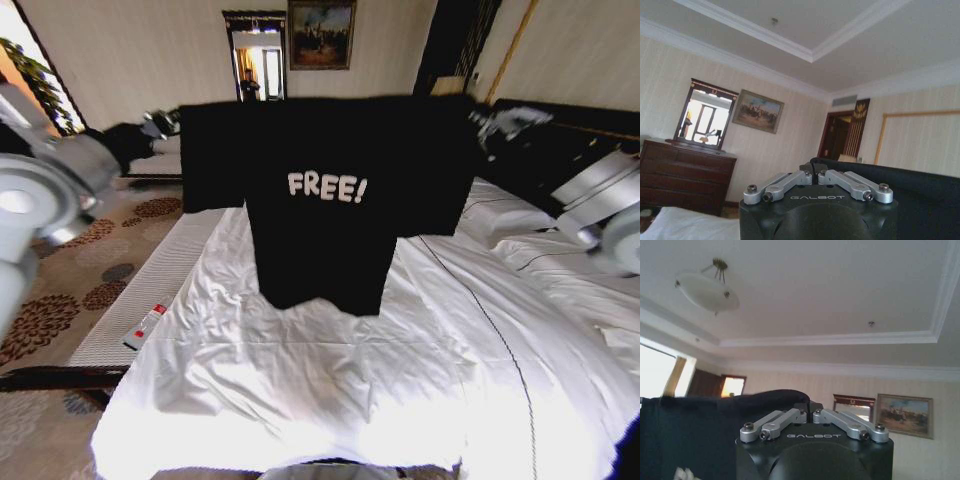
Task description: Fold the clothes on the bed.
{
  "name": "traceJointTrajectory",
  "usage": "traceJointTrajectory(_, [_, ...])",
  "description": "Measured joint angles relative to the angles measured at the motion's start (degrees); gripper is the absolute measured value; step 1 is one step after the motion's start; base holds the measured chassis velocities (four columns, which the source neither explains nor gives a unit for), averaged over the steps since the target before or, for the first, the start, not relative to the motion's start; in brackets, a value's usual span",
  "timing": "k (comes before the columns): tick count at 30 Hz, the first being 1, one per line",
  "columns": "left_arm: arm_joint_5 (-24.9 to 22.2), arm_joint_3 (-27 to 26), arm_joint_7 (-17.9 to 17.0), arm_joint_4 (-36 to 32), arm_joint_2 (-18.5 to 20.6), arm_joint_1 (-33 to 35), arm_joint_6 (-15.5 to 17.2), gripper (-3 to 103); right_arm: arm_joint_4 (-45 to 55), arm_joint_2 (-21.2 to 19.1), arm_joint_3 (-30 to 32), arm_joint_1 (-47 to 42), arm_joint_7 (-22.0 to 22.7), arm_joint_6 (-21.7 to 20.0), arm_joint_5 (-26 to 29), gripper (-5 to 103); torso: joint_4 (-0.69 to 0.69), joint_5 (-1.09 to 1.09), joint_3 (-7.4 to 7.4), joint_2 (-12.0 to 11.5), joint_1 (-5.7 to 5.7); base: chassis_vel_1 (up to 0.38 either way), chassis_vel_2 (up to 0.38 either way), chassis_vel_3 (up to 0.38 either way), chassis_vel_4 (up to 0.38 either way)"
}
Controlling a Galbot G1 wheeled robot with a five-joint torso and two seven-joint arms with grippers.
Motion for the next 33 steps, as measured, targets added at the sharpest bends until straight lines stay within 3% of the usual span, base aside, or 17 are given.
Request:
traceJointTrajectory(3, [-3.5, -9.4, -2.2, -8.9, 1.2, 9.0, 0.2, 0, 6.7, 3.8, 0.4, -2.1, 5.0, -2.1, -0.1, 1, 0.02, 0.01, 0.0, 0.0, 0.0, 0.0, 0.0, 0.0, 0.0])
traceJointTrajectory(4, [-3.5, -9.4, -2.2, -8.9, 1.2, 9.0, 0.2, 0, 6.7, 3.8, 0.4, -2.1, 5.0, -2.1, -0.1, 1, 0.02, 0.01, 0.0, 0.0, 0.0, 0.0, 0.0, 0.0, 0.0])
traceJointTrajectory(8, [-11.8, -17.9, -8.5, -16.9, 1.2, 13.8, 2.1, 0, 14.7, 8.1, 3.5, -4.2, 11.8, -5.1, 2.7, 1, -0.04, 0.02, -0.01, 0.0, -0.01, 0.0, 0.0, 0.0, 0.0])
traceJointTrajectory(9, [-11.8, -17.9, -8.5, -16.9, 1.2, 13.8, 2.1, 0, 14.7, 8.1, 3.5, -4.2, 11.8, -5.1, 2.7, 1, -0.04, 0.02, -0.01, 0.0, -0.01, 0.0, 0.0, 0.0, 0.0])
traceJointTrajectory(11, [-18.3, -26.8, -11.6, -20.8, 1.2, 19.5, 4.8, 0, 15.4, 10.7, 8.3, -7.3, 14.7, -6.4, 5.9, 1, 0.0, 0.0, 0.0, 0.0, -0.01, 0.0, 0.0, 0.0, 0.0])
traceJointTrajectory(13, [-23.1, -35.1, -14.2, -22.1, 0.9, 23.8, 6.6, 0, 15.5, 13.1, 15.1, -12.1, 13.7, -6.7, 6.6, 1, 0.01, 0.01, -0.01, 0.0, -0.01, 0.0, 0.0, 0.0, 0.0])
traceJointTrajectory(14, [-23.1, -35.1, -14.2, -22.1, 0.9, 23.8, 6.6, 0, 15.5, 13.1, 15.1, -12.1, 13.7, -6.7, 6.6, 1, 0.01, 0.01, -0.01, 0.0, -0.01, 0.0, 0.0, 0.0, 0.0])
traceJointTrajectory(17, [-31.0, -42.6, -17.5, -22.4, 0.8, 24.2, 7.6, 0, 15.5, 15.2, 21.6, -16.4, 10.9, -6.2, 4.9, 1, -0.04, 0.0, -0.01, 0.0, -0.02, 0.0, 0.0, 0.0, 0.0])
traceJointTrajectory(18, [-31.0, -42.6, -17.5, -22.4, 0.8, 24.2, 7.6, 0, 15.5, 15.2, 21.6, -16.4, 10.9, -6.2, 4.9, 1, -0.04, 0.0, -0.01, 0.0, -0.02, 0.0, 0.0, 0.0, 0.0])
traceJointTrajectory(22, [-40.4, -49.4, -19.5, -22.3, 3.4, 22.0, 8.3, 0, 15.4, 14.9, 28.1, -16.4, 11.4, -7.5, 9.9, 1, 0.0, 0.01, 0.0, 0.0, -0.01, 0.0, 0.0, 0.0, 0.0])
traceJointTrajectory(25, [-40.7, -49.3, -19.7, -22.2, 3.8, 21.9, 9.2, 0, 15.3, 15.5, 29.6, -16.3, 12.1, -9.3, 10.8, 1, -0.01, 0.0, 0.0, 0.0, -0.01, 0.0, 0.0, 0.0, 0.0])
traceJointTrajectory(28, [-37.8, -45.5, -20.0, -22.2, 3.3, 21.8, 10.2, 0, 15.3, 17.8, 27.2, -17.1, 12.6, -10.4, 8.1, 1, -0.01, 0.0, -0.01, 0.0, -0.02, 0.0, 0.0, 0.0, 0.0])
traceJointTrajectory(30, [-34.5, -41.0, -20.9, -22.1, 1.9, 23.5, 11.7, 0, 15.2, 22.1, 24.3, -21.0, 12.3, -11.0, 2.7, 1, 0.0, -0.01, 0.0, 0.0, -0.01, 0.0, 0.0, 0.0, 0.0])
traceJointTrajectory(32, [-28.0, -35.9, -21.3, -22.0, -0.8, 28.2, 13.0, 0, 15.1, 28.4, 19.0, -26.3, 11.9, -11.2, -4.0, 1, -0.03, 0.03, 0.01, 0.0, 0.01, 0.0, 0.0, 0.0, 0.0])
traceJointTrajectory(33, [-28.0, -35.9, -21.3, -22.0, -0.8, 28.2, 13.0, 0, 15.1, 28.4, 19.0, -26.3, 11.9, -11.2, -4.0, 1, -0.03, 0.03, 0.01, 0.0, 0.01, 0.0, 0.0, 0.0, 0.0])
